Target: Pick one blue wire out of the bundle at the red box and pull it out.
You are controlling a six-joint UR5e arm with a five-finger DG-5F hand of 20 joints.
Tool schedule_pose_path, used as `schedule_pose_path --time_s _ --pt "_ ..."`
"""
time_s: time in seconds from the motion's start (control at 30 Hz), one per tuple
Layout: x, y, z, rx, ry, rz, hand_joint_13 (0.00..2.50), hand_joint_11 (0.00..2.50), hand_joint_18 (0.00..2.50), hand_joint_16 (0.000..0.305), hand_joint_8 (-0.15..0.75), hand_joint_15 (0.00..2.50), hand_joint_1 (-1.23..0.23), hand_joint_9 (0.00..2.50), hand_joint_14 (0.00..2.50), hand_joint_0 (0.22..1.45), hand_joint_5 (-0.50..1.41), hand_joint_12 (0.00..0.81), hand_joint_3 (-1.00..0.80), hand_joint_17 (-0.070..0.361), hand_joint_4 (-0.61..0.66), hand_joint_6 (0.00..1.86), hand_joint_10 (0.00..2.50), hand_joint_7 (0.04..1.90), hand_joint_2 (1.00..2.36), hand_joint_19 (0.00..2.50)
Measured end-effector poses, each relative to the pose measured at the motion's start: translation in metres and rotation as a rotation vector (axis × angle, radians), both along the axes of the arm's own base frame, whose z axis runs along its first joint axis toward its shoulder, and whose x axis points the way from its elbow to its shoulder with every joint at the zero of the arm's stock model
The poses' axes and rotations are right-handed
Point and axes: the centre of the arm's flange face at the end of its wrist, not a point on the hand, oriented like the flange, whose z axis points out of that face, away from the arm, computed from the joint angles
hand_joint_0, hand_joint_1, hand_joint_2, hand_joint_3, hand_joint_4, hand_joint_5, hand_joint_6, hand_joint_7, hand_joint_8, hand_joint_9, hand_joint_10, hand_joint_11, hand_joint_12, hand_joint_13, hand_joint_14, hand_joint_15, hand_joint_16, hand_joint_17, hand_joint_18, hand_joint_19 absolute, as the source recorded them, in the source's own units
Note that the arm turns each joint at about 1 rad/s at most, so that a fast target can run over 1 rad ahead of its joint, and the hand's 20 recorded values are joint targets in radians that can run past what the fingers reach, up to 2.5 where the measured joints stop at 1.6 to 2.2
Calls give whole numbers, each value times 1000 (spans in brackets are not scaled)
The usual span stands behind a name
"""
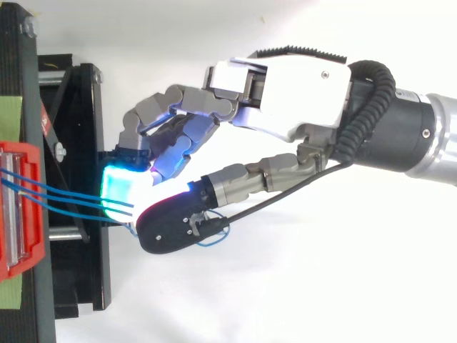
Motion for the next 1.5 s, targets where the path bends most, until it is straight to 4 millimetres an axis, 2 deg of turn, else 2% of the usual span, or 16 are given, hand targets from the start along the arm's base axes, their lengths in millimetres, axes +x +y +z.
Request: schedule_pose_path --time_s 0.07,0.43,0.67,0.9,1.0,1.2,1.43,1.5 --pt "0 0 0 -1 0 -1 682 709 478 52 293 345 -771 1013 13 547 -168 363 -500 118 221 887 19 962 1000 418" --pt "0 -1 0 -2 1 -3 702 731 517 48 279 348 -834 1055 13 615 -149 345 -496 109 179 890 18 1028 1000 409" --pt "0 -1 0 -3 1 -3 704 715 519 48 267 358 -860 1003 14 636 -165 342 -339 109 79 909 20 1059 1012 415" --pt "0 -1 0 -3 1 -3 689 696 490 50 272 362 -787 996 14 604 -169 348 -299 112 103 888 20 1037 1013 426" --pt "0 -1 0 -2 1 -3 689 700 487 50 271 365 -780 994 14 598 -169 347 -230 112 62 890 21 1087 1015 433" --pt "0 -1 0 1 0 -4 708 681 530 55 288 357 -814 982 13 619 -182 372 -83 123 35 912 19 1026 1014 403" --pt "0 -1 0 2 0 -4 707 664 536 56 288 355 -814 981 13 625 -184 375 -91 126 112 877 15 1042 1011 408" --pt "0 -1 0 2 0 -4 716 621 547 58 298 349 -796 995 12 621 -175 386 -93 130 186 850 15 962 1008 401"
